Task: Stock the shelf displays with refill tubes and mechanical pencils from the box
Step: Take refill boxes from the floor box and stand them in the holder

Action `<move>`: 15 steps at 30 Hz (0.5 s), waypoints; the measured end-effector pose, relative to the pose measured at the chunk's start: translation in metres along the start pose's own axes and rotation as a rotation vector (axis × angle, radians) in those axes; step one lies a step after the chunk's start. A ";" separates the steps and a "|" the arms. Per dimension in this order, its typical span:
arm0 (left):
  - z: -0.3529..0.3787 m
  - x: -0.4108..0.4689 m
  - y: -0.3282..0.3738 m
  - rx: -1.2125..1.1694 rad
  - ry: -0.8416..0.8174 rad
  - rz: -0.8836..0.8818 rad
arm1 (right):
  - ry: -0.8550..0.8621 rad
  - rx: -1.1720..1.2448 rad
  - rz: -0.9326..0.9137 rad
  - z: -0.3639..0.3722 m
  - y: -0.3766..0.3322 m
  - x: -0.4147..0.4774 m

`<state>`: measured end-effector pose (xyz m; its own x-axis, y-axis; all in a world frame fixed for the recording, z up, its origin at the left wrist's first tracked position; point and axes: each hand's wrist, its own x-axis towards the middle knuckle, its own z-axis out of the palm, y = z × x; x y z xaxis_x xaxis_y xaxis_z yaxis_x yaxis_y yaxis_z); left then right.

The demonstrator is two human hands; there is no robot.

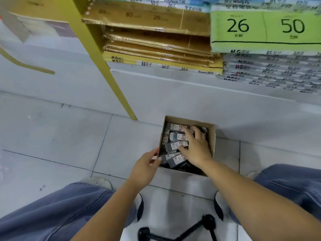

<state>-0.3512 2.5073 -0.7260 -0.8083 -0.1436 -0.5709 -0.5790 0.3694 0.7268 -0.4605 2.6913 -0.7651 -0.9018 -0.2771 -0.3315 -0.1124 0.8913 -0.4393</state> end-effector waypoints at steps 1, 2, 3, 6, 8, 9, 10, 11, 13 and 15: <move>0.000 0.000 0.000 -0.006 0.000 -0.003 | 0.010 -0.065 -0.006 0.000 0.001 0.003; 0.000 0.000 -0.001 -0.009 0.001 -0.001 | 0.008 -0.114 -0.009 -0.001 0.001 0.007; 0.001 0.000 -0.001 -0.016 0.004 0.001 | 0.000 -0.143 -0.016 -0.004 0.000 0.010; 0.002 -0.001 -0.001 -0.027 0.013 0.005 | -0.005 -0.112 -0.045 -0.008 0.000 0.013; 0.003 -0.002 -0.001 -0.031 0.018 0.003 | -0.016 -0.063 -0.067 -0.006 -0.001 0.007; 0.003 -0.002 -0.001 -0.038 0.019 0.003 | -0.028 -0.081 -0.084 -0.004 -0.001 0.005; 0.004 -0.002 -0.001 -0.045 0.019 0.006 | -0.040 -0.109 -0.101 -0.003 -0.002 0.003; 0.004 -0.003 -0.001 -0.049 0.018 0.012 | -0.048 -0.123 -0.112 -0.003 -0.002 0.002; 0.004 -0.004 0.000 -0.057 0.013 0.017 | -0.064 -0.095 -0.107 -0.006 -0.003 0.001; 0.004 -0.004 0.001 -0.074 0.012 0.012 | -0.079 -0.015 -0.078 -0.008 -0.003 0.001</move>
<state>-0.3475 2.5121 -0.7249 -0.8160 -0.1506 -0.5581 -0.5755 0.3027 0.7597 -0.4644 2.6914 -0.7575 -0.8545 -0.3726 -0.3619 -0.1877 0.8712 -0.4537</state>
